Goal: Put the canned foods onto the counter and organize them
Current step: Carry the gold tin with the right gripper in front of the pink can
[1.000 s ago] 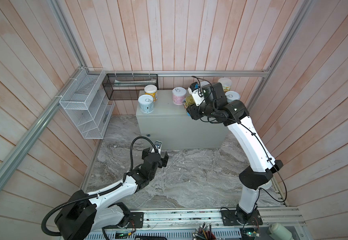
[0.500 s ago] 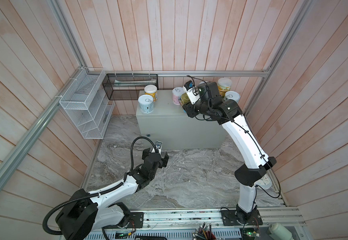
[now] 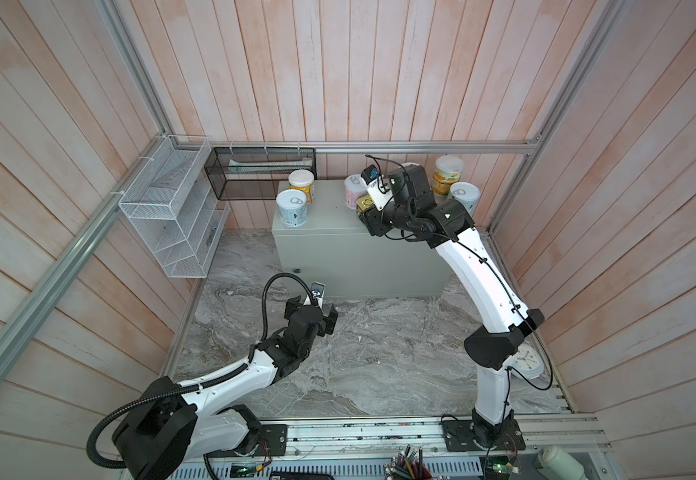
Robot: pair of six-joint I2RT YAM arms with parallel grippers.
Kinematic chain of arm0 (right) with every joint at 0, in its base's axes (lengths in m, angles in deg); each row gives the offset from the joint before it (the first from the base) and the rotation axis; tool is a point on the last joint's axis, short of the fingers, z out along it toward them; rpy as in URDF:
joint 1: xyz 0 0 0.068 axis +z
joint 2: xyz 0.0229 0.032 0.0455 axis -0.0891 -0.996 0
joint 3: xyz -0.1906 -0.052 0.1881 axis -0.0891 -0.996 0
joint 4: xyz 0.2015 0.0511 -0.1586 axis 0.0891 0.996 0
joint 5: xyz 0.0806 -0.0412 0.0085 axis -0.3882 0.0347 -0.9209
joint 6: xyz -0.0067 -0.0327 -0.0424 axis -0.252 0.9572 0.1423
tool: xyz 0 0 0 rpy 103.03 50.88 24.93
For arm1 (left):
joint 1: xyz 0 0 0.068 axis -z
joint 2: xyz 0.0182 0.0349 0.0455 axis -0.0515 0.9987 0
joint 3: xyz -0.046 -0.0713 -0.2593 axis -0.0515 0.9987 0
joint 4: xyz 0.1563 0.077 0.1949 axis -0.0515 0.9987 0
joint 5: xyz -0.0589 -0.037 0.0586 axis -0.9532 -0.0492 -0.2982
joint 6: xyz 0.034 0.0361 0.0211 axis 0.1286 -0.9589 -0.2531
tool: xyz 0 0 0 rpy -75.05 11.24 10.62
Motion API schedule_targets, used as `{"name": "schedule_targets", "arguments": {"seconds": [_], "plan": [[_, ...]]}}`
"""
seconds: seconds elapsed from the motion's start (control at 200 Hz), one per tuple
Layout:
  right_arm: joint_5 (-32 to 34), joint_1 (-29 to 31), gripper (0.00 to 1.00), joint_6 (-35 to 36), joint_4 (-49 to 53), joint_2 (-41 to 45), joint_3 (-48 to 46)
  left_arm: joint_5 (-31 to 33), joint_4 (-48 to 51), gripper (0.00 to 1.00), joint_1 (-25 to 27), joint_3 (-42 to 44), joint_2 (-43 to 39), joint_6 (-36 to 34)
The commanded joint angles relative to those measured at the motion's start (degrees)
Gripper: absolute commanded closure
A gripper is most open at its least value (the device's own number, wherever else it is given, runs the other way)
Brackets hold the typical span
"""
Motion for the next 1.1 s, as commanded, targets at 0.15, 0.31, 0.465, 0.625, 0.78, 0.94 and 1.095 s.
{"name": "schedule_targets", "arguments": {"seconds": [0.15,0.31,0.465,0.625,0.78,0.94,1.095], "plan": [[0.94,-0.11,0.36,0.61,-0.96,-0.92,0.62,0.91,-0.67,0.0,-0.22,-1.8,0.91,-0.37],[3.22,-0.11,0.43,0.97,-2.46,-0.91,-0.48,0.78,-0.46,0.0,-0.27,-2.06,1.23,-0.43],[3.15,-0.08,0.45,1.73,-3.87,-1.29,-1.86,0.92,-0.4,0.0,-0.26,-2.07,1.58,-0.53],[4.5,-0.11,0.46,2.42,-4.79,-2.2,-2.13,1.0,-0.38,0.0,-0.25,-2.16,1.69,-0.57],[3.82,-0.1,0.33,0.98,-4.42,-2.01,-2.22,0.8,-0.07,0.0,-0.27,-2.4,1.84,-0.5],[3.91,-0.02,0.24,-0.42,-7.23,1.01,-5.07,0.39,0.36,0.0,-0.26,-2.75,1.82,-0.16],[4.78,0.49,0.24,-2.65,-12.9,6.94,-14.46,0.64,0.6,0.0,-0.26,-2.75,1.84,-0.39]]}}
